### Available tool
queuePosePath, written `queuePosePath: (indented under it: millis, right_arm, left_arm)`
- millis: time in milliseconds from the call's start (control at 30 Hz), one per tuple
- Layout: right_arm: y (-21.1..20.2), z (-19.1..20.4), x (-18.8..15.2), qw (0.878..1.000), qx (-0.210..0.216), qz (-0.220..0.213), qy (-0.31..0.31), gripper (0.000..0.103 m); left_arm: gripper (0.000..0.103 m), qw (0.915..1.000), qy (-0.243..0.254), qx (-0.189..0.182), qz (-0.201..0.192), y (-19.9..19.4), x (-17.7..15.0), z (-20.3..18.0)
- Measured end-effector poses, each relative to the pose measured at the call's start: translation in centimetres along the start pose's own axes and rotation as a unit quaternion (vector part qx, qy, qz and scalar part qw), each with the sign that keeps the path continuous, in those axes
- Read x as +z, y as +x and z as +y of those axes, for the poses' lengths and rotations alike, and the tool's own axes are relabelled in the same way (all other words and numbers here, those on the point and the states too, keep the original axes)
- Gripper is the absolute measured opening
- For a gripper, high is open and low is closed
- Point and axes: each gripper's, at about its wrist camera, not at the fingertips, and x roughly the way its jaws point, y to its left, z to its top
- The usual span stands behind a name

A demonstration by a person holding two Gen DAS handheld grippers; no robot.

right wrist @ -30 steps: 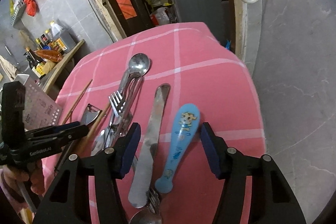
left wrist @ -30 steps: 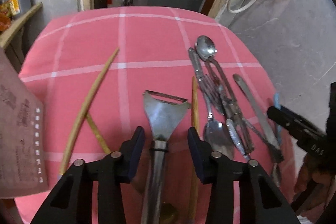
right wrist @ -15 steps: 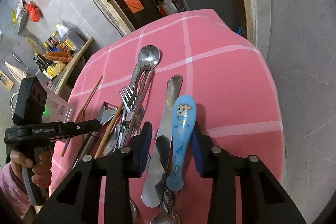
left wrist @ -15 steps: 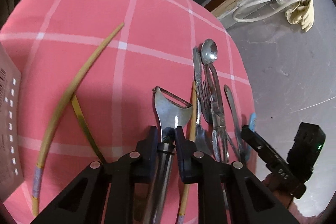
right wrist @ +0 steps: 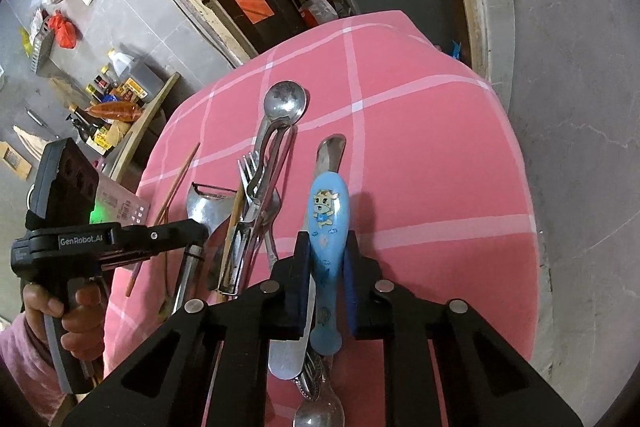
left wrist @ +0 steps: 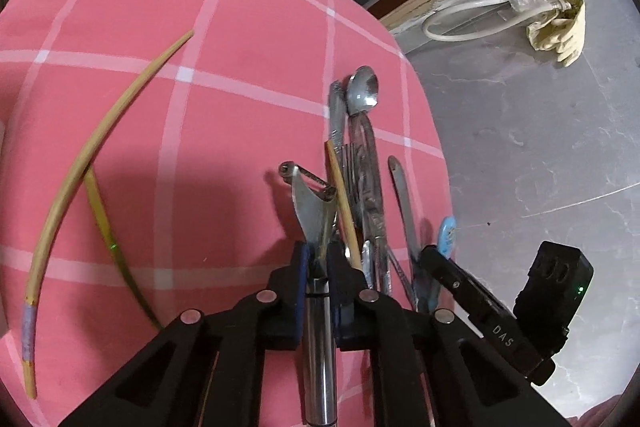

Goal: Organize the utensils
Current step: 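Grasp the blue-handled child spoon with the right tool while the left tool grasps the metal peeler, then lift the blue spoon with the right tool while the left tool lifts the peeler toward the caddy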

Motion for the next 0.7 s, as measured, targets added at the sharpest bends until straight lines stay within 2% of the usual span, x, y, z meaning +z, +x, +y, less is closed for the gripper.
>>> queuePosePath:
  millis: [233,400,533,700]
  right_arm:
    - [0.4,-0.3,0.6,1.000,0.009,0.016,-0.001,0.014]
    - [0.0,-0.1,0.7,1.000,0.011,0.020,-0.007,0.013]
    - [-1.1,0.5,0.5,1.000,0.000,0.008,-0.013,0.013]
    - [-4.3,1.6,0.2,0.999,-0.014,-0.029,-0.014,0.012]
  left_arm:
    - [0.009,0.9995,0.022,-0.006,0.020,1.1,0.9,-0.9]
    - [0.003,0.9985,0.047,0.017,0.023,1.5,1.4,-2.1]
    - [0.002,0.9974,0.067,0.026,0.011,0.6,0.8,-2.8]
    - [0.002,0.9963,0.081,0.027,-0.012,-1.3,-0.4,-3.8]
